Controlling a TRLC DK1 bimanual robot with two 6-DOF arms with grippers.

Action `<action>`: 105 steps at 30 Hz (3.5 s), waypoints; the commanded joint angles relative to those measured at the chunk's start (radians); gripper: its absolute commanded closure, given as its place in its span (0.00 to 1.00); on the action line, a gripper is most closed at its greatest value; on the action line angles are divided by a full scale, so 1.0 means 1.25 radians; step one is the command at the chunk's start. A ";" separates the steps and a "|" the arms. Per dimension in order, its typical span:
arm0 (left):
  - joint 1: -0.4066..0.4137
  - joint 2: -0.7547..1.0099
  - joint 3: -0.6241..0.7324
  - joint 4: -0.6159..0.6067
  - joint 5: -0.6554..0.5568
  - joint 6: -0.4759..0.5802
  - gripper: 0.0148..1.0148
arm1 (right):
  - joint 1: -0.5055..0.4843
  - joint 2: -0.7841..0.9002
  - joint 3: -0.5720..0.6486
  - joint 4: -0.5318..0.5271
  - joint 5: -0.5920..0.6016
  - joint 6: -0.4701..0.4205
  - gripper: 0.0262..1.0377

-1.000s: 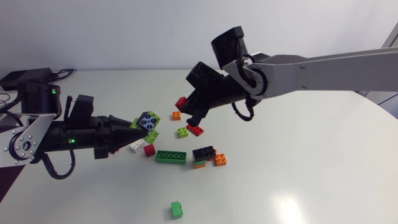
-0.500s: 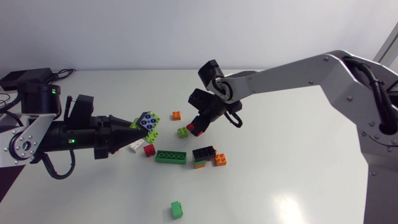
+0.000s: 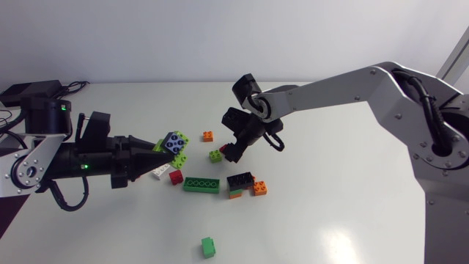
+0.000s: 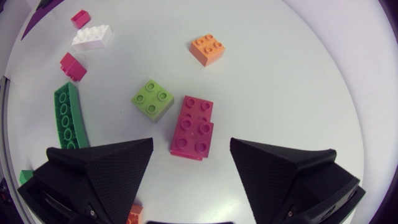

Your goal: Disassemble duplo

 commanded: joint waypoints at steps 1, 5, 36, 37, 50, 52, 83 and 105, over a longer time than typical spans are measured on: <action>-0.006 -0.009 0.001 -0.007 0.008 0.011 0.82 | 0.003 -0.065 -0.047 0.044 -0.012 0.011 0.04; -0.001 -0.022 -0.004 -0.003 0.009 0.017 0.82 | 0.002 -0.219 -0.174 0.193 -0.042 0.017 0.04; -0.070 -0.037 -0.032 0.014 -0.137 0.066 0.82 | 0.197 -0.491 -0.463 0.442 -0.215 -0.037 0.04; -0.072 -0.037 -0.032 0.014 -0.141 0.067 0.82 | 0.200 -0.491 -0.463 0.442 -0.214 -0.037 0.04; -0.087 -0.050 -0.041 0.014 -0.143 0.072 0.82 | 0.213 -0.479 -0.463 0.459 -0.193 -0.029 0.09; -0.092 -0.053 -0.043 0.014 -0.143 0.073 0.82 | 0.213 -0.478 -0.461 0.464 -0.188 -0.024 0.12; -0.098 -0.085 -0.054 0.014 -0.142 0.076 0.82 | 0.229 -0.444 -0.447 0.472 -0.154 -0.007 0.45; -0.098 -0.097 -0.060 0.014 -0.142 0.077 0.82 | 0.152 -0.430 -0.410 0.449 -0.316 0.090 0.45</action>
